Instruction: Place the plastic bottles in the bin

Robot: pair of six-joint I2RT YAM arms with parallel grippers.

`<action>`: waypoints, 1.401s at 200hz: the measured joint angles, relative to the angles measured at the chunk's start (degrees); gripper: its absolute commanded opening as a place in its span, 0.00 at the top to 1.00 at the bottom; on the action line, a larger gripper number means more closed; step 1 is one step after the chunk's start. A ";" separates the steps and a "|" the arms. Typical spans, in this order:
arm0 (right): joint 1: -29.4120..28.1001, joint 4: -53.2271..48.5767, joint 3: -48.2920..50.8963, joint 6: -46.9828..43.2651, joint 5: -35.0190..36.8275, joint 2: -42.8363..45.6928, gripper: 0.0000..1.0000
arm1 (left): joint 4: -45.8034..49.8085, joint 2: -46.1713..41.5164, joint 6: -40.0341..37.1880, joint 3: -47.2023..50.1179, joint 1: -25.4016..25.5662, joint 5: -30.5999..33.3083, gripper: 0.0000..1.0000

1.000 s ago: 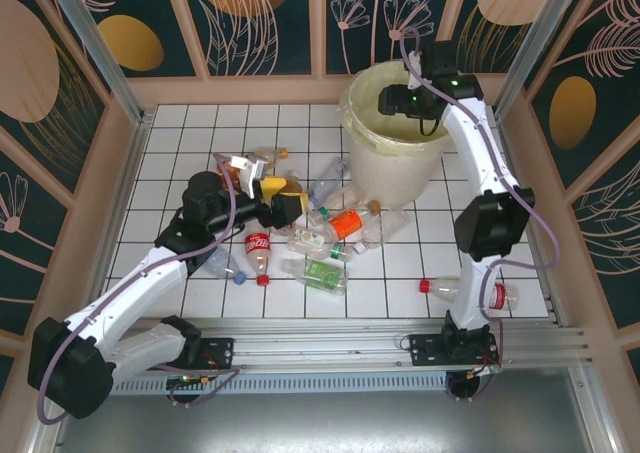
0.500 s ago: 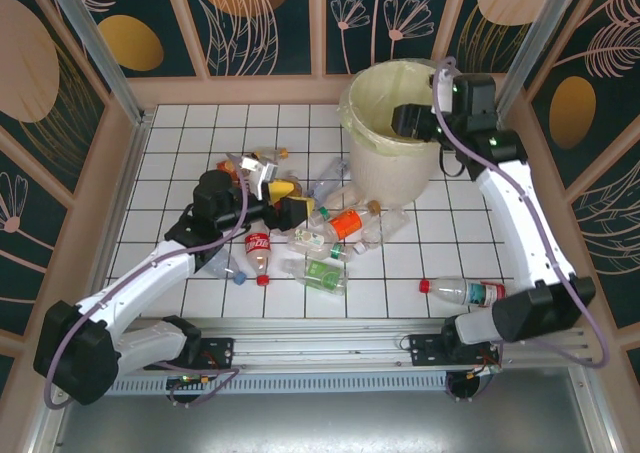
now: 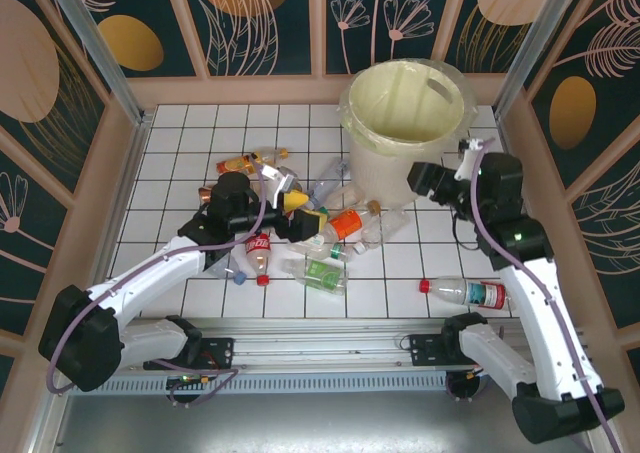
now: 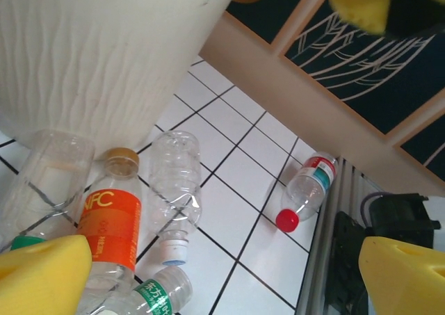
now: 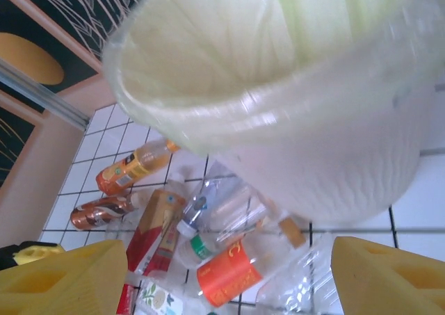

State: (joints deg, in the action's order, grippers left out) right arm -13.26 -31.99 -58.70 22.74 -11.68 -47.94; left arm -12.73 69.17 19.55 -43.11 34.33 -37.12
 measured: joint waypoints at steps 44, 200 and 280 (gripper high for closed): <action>-0.07 2.45 16.98 11.56 0.02 6.84 0.15 | 1.46 -0.52 -2.19 -0.94 0.20 -2.95 0.01; -11.19 26.32 36.11 32.28 6.58 -4.81 0.06 | 2.67 -4.17 -3.04 -0.94 0.20 -2.91 0.01; -12.04 36.72 36.09 33.81 8.26 -17.70 0.13 | 2.69 -4.20 -3.04 -0.94 0.20 -2.86 0.01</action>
State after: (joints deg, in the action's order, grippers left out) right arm -25.30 4.73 -22.61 56.55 -3.42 -65.65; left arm -10.04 64.97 16.51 -44.05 34.52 -39.99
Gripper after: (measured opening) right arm 0.885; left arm 0.985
